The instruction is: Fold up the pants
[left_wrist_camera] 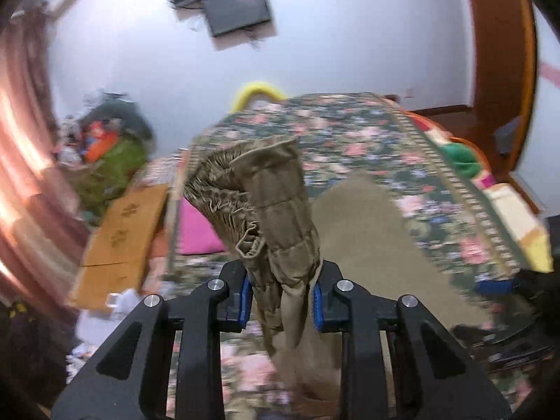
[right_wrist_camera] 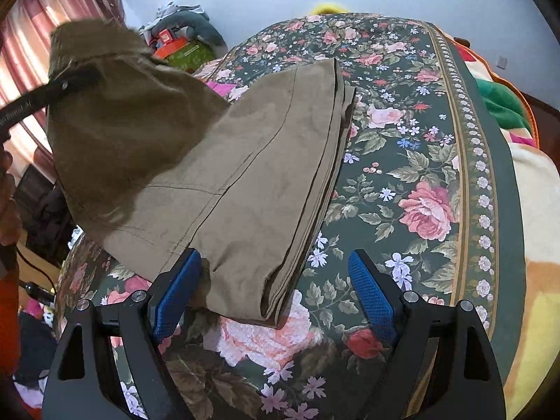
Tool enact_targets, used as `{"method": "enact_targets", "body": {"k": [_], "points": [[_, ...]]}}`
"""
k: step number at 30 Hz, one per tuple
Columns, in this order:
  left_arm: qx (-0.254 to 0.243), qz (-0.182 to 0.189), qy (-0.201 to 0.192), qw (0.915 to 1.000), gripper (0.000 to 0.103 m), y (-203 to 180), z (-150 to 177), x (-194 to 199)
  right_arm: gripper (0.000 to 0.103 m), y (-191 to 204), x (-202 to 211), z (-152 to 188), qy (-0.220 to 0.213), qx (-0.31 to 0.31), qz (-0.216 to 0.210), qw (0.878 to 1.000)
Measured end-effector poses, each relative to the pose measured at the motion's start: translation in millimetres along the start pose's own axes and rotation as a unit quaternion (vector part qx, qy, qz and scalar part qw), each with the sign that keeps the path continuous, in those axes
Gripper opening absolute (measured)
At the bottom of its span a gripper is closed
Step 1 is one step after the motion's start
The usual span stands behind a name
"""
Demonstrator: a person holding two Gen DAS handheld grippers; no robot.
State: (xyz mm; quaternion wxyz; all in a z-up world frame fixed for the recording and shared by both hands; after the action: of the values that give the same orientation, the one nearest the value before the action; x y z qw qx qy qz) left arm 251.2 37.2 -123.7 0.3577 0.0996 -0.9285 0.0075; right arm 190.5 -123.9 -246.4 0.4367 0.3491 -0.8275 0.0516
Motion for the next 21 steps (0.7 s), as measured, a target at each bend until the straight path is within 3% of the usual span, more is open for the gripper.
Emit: {"method": "enact_targets", "body": {"k": [5,9,15,18,19,21], "points": [[0.021,0.080,0.044,0.9956,0.024,-31.8,0.0,-5.8,0.083,0.2,0.8,0.5,-0.003,-0.002,-0.001,1.000],[0.038,0.142,0.089,0.9852,0.023,-50.5,4.8,-16.2,0.083,-0.9,0.4,2.0,-0.005,-0.007,-0.007,1.000],[0.031,0.170,0.130,0.9763,0.023,-67.7,22.2,-28.8,0.083,-1.9,-0.4,1.6,-0.006,-0.010,-0.010,1.000],[0.012,0.167,0.135,0.9766,0.024,-73.8,28.5,-28.6,0.083,-2.0,-0.8,0.9,-0.005,-0.011,-0.012,1.000],[0.006,0.164,0.137,0.9768,0.028,-75.1,29.9,-28.9,0.083,-2.0,-0.9,0.7,-0.005,-0.011,-0.011,1.000],[0.004,0.179,0.151,0.9723,0.049,-76.5,33.8,-29.9,0.083,-2.1,-0.9,0.8,-0.005,-0.011,-0.011,1.000]]}}
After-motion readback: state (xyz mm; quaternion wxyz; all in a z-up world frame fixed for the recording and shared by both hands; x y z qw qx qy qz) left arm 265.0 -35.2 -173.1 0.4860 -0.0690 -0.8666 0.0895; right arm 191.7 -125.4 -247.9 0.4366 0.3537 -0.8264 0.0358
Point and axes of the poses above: each gripper's, at about its wrist camera, not at the fingertips, and x roughly against the way its jaws point, y to its left, z to its underside, the point moved 4 cm from there along -x, roughly the way its jaws point, and after that the axes turned 12 degrees about x, right-handed, at the moved point
